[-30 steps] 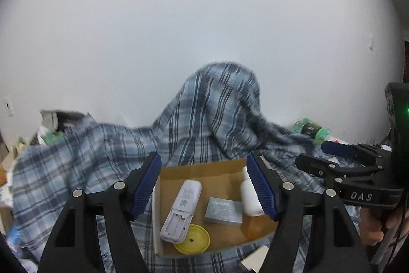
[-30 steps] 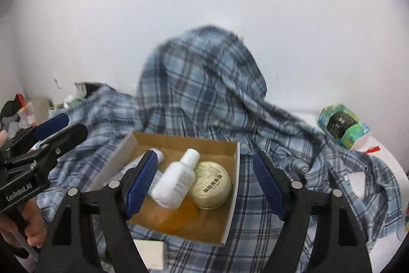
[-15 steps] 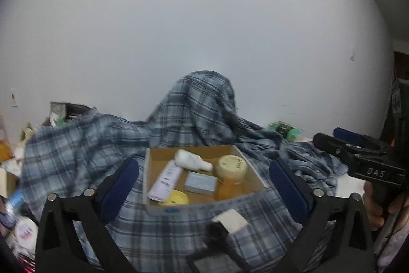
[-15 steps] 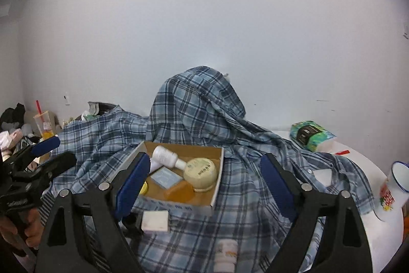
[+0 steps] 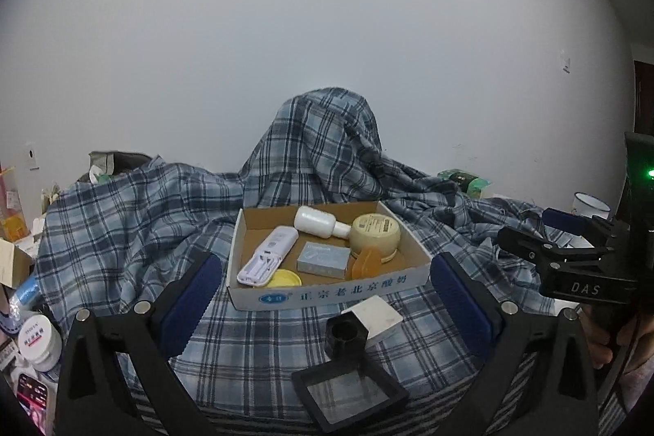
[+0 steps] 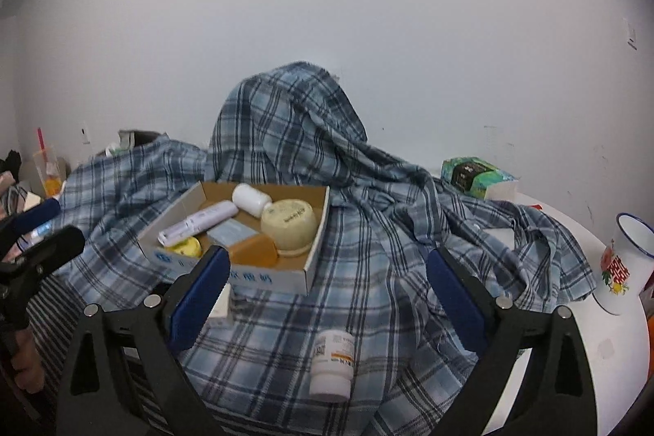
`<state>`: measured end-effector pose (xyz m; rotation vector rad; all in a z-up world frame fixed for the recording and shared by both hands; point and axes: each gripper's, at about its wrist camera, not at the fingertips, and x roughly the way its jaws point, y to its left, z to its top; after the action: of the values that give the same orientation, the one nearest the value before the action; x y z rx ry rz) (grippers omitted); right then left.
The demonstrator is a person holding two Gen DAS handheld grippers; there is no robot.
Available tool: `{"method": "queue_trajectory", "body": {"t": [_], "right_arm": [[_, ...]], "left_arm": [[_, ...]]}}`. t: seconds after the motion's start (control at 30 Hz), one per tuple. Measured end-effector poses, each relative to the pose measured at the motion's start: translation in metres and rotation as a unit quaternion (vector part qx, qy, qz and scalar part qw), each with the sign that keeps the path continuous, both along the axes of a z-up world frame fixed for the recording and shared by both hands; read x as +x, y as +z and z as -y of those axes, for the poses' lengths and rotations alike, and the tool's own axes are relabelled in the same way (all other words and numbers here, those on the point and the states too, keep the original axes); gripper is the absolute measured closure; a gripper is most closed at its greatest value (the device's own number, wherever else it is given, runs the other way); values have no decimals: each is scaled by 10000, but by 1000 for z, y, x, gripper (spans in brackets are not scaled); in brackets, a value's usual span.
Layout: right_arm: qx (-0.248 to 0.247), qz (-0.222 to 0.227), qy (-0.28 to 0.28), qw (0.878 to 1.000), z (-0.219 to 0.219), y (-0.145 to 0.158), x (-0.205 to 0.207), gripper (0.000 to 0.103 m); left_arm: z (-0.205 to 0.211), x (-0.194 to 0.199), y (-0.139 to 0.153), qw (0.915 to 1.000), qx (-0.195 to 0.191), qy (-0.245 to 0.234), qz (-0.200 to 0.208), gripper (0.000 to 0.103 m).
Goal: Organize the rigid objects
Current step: 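Move the right gripper to the white pill bottle and grasp it, then grasp the black square frame with the left gripper while the right gripper holds the pill bottle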
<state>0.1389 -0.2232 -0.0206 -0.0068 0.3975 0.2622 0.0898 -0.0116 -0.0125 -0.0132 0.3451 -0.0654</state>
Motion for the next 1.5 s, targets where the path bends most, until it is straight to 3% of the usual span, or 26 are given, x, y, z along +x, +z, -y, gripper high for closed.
{"method": "queue_trajectory", "body": {"t": [0.43, 0.53, 0.63, 0.8, 0.9, 1.1, 1.2, 1.27, 1.4, 1.5], "right_arm": [[-174, -84, 96, 9998, -5, -10, 1, 7], [-165, -389, 98, 9991, -5, -11, 7, 7], [-172, -1050, 68, 9943, -3, -19, 20, 21], [-408, -1846, 68, 9819, -4, -46, 36, 49], [-484, -2177, 157, 9747, -8, -58, 42, 60], [-659, -2542, 177, 9648, -12, -73, 50, 64], [-670, -2654, 149, 9617, -13, -78, 54, 71], [-644, -2620, 196, 9627, -12, -77, 53, 71], [-681, -2412, 230, 9678, -15, -70, 47, 71], [-736, -2167, 294, 9730, -17, -59, 38, 71]], "left_arm": [[0, 1, -5, 9999, -34, -65, -85, 0], [0, 2, -6, 9999, -23, -37, -104, 0], [0, 3, -6, 9999, -16, -16, -124, 0], [-2, 8, -10, 9996, -42, 85, -265, 0], [-6, 11, -11, 9993, -118, 142, -338, 0], [-7, 10, -12, 9993, -89, 144, -336, 0], [-6, 11, -13, 9991, -89, 180, -366, 0], [-8, 14, -14, 9980, -101, 221, -583, 0], [-14, 10, -21, 9896, -635, 2, -1290, 0], [-2, 6, -27, 9876, -293, 122, -1539, 0]]}}
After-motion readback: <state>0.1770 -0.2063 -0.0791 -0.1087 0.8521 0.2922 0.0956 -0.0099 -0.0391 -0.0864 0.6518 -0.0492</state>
